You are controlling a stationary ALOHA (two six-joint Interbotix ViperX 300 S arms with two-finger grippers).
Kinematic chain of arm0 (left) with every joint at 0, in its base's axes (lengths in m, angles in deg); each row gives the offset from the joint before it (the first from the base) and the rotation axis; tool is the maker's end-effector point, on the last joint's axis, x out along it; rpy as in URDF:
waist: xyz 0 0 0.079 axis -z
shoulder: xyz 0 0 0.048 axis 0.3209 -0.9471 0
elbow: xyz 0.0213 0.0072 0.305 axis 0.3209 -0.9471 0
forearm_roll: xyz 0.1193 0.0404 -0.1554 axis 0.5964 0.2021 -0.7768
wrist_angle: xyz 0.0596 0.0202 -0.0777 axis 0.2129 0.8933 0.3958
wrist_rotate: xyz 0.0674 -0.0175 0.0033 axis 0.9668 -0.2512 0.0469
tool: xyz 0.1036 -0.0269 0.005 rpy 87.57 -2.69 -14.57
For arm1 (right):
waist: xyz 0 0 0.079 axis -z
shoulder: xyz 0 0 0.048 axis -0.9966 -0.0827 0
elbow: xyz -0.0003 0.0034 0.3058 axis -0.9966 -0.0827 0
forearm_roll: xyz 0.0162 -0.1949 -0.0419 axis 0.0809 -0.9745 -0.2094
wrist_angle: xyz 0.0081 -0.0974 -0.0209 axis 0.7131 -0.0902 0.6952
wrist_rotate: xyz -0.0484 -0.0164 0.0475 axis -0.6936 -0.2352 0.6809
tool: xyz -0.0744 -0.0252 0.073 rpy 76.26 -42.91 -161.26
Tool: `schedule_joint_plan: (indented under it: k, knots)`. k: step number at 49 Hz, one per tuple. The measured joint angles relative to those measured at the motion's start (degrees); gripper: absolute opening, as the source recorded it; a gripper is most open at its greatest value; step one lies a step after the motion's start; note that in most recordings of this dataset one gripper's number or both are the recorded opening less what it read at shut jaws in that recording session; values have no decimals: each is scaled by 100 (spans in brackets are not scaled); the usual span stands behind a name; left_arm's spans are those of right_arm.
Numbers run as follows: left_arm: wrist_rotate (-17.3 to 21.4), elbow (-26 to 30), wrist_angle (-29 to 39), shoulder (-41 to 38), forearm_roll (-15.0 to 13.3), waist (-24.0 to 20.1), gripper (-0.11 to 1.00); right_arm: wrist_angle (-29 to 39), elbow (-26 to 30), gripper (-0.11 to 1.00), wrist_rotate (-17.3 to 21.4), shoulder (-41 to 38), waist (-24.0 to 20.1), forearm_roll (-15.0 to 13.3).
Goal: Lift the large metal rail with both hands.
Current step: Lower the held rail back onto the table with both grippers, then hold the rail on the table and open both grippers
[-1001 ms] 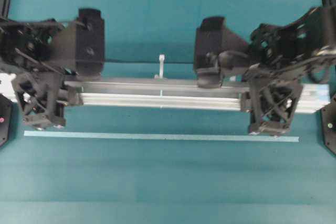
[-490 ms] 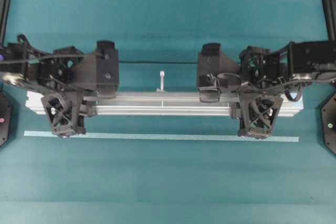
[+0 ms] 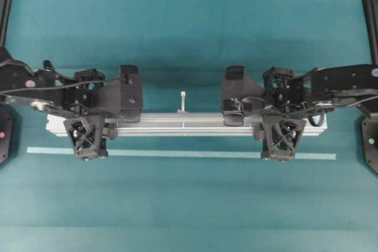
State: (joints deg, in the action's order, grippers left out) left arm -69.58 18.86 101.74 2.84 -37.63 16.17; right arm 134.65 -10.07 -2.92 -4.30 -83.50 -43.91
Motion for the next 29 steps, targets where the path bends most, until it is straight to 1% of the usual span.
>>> schedule_joint_plan:
  k: [15, 25, 29]
  knots:
    - [0, -237, -642, -316, 18, 9, 36, -510, -211, 39, 9, -360, -44, 9]
    - [-9, -255, -738, -439, 26, 18, 36, -791, -334, 39, 18, -554, -141, 9]
    - [-114, -255, -782, -466, 35, 53, 36, -861, -352, 39, 26, -615, -158, 9]
